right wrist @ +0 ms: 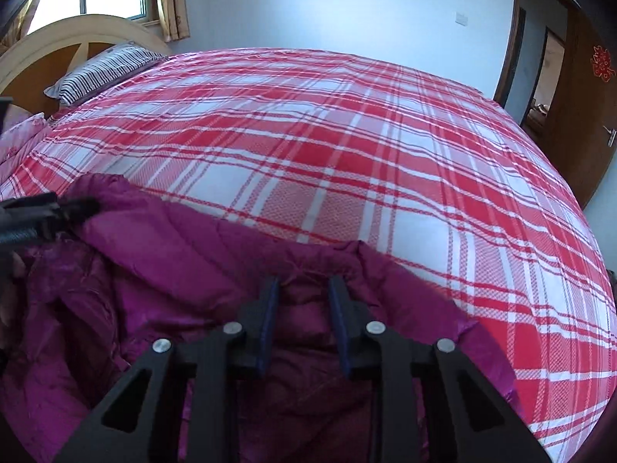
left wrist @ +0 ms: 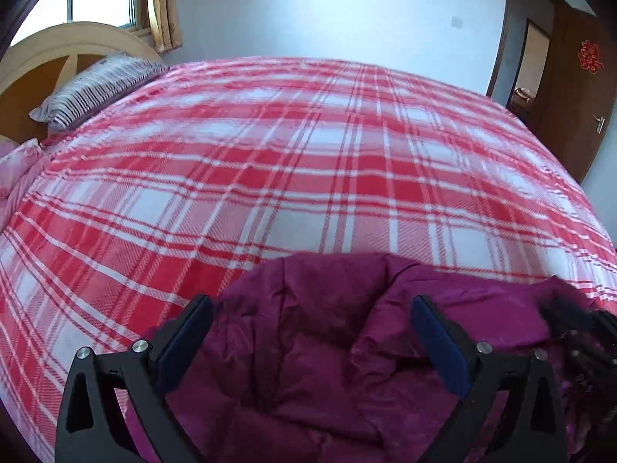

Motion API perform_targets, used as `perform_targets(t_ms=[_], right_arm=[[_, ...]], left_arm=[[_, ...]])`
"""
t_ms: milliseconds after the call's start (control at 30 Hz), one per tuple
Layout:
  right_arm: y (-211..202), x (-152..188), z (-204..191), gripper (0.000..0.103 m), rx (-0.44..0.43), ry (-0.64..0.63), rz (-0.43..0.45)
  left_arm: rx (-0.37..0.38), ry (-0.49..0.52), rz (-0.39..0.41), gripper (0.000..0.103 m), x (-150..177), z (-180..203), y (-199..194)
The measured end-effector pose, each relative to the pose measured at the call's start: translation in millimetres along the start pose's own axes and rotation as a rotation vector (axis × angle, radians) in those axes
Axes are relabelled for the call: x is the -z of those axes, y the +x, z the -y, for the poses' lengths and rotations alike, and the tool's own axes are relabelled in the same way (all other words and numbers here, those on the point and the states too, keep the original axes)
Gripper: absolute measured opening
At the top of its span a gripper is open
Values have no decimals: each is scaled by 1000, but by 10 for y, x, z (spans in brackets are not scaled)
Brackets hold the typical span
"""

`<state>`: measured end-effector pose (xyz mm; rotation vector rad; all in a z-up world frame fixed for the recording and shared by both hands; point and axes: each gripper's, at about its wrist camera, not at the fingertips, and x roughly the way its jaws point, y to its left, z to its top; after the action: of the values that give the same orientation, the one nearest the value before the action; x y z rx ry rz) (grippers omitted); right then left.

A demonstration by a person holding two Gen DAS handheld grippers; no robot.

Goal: Fold large clothes

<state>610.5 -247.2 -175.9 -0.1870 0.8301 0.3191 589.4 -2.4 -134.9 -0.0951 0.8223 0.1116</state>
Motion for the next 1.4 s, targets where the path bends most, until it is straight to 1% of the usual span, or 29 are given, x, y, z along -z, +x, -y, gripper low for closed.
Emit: perform_targets(t_ms=[100, 133, 200, 267, 333, 367, 433, 500, 700, 767, 833, 867, 900, 967, 1000, 1033, 1067, 1100, 1167, 1233, 1267, 1300, 1333, 1367, 1400], right_arm=[[64, -16, 26, 29, -4, 25, -2], [66, -9, 17, 29, -1, 23, 0], [81, 4, 7, 29, 0, 25, 8], [77, 13, 30, 29, -11, 37, 15], [77, 21, 55, 29, -25, 51, 21], [78, 24, 64, 29, -31, 56, 24], [81, 27, 75, 29, -37, 61, 27], [85, 26, 60, 29, -32, 55, 27], [114, 24, 53, 29, -28, 52, 16], [117, 26, 47, 29, -24, 50, 16], [124, 31, 40, 29, -17, 48, 18], [123, 32, 33, 29, -12, 44, 19], [122, 35, 30, 29, -10, 43, 21], [122, 39, 27, 29, -8, 42, 24], [121, 41, 27, 29, -7, 41, 26], [120, 46, 31, 29, -9, 41, 27], [119, 46, 39, 29, -13, 46, 30], [118, 47, 49, 29, -18, 50, 31], [112, 51, 55, 29, -20, 52, 35], [108, 52, 59, 29, -23, 56, 37], [105, 53, 63, 29, -25, 58, 40], [104, 53, 60, 29, -25, 59, 41], [103, 54, 57, 29, -25, 59, 42], [102, 54, 59, 29, -26, 60, 43], [102, 54, 58, 29, -27, 60, 44]], left_arm=[[44, 43, 32, 102, -36, 231, -152], [63, 77, 38, 102, -35, 359, -166], [46, 155, 38, 102, -7, 588, -105], [17, 189, 13, 102, 18, 687, 21], [-25, 162, -34, 102, 20, 643, 206], [-32, 126, -84, 102, 28, 565, 324], [5, 75, -139, 102, 81, 439, 451], [31, 59, -131, 102, 128, 396, 470], [19, 65, -117, 102, 161, 443, 520], [53, 45, -120, 102, 136, 381, 505], [106, -9, -113, 102, 85, 256, 407], [125, -28, -94, 102, 58, 216, 325], [145, -41, -49, 102, 8, 165, 175], [175, -49, 14, 102, -63, 151, -49], [216, -52, 36, 102, -116, 165, -157], [274, -58, 48, 102, -167, 202, -244], [327, -58, 48, 102, -206, 260, -292], [376, -62, 38, 102, -227, 329, -302], [433, -73, 12, 102, -226, 431, -238], [415, -66, -32, 102, -159, 533, -47], [399, -65, -60, 102, -116, 532, 61], [365, -72, -93, 102, -28, 519, 216], [353, -75, -111, 102, 29, 498, 307], [352, -72, -118, 102, 70, 474, 369], [349, -62, -97, 102, 99, 470, 372]])
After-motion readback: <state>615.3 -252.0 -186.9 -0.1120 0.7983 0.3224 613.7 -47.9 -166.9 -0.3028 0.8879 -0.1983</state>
